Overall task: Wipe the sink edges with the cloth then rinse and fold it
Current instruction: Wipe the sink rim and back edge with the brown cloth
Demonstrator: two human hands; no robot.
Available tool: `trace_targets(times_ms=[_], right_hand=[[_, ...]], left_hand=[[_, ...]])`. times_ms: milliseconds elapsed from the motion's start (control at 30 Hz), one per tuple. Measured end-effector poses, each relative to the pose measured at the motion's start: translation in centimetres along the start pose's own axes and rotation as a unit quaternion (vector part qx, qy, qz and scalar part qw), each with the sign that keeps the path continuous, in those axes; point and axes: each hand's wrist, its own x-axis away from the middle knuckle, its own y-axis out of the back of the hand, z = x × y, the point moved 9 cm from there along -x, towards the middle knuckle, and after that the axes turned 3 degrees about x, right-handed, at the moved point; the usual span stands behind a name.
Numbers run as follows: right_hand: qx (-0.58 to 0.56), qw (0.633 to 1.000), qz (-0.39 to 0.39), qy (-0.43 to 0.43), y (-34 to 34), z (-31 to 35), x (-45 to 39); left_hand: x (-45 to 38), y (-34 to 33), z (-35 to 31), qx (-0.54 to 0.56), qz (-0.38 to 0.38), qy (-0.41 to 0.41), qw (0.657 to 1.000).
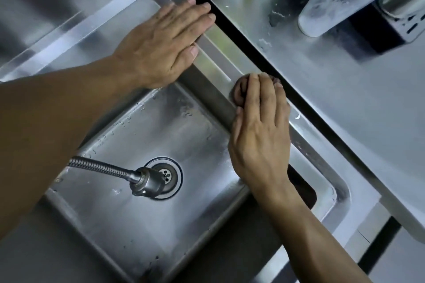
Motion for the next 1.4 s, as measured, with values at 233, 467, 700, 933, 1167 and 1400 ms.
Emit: trace_targets(times_ms=[233,467,700,933,1167,1400], right_hand=[[-0.014,1.0,0.006,0.019,-0.8,1.6,-2.3],[0.013,1.0,0.003,-0.018,0.6,-1.6,2.5],[0.005,1.0,0.004,-0.004,0.4,-1.1,1.3],[0.018,0.999,0.017,0.035,1.9,-5.2,5.5],[0.008,1.0,0.006,0.019,1.4,-4.2,4.0],[-0.013,0.999,0.016,-0.035,3.6,-8.9,9.4]], left_hand=[[0.2,-0.4,-5.6,0.012,-0.029,-0.068,0.997],[0.3,-0.5,-5.6,0.007,-0.018,-0.059,0.998],[0.6,0.0,-8.4,0.043,-0.035,-0.047,0.997],[1.4,-1.9,-10.3,0.046,-0.017,0.001,0.999],[0.9,-1.7,-14.0,0.057,-0.022,-0.027,0.998],[0.8,-2.5,-14.3,0.037,-0.011,-0.037,0.999]])
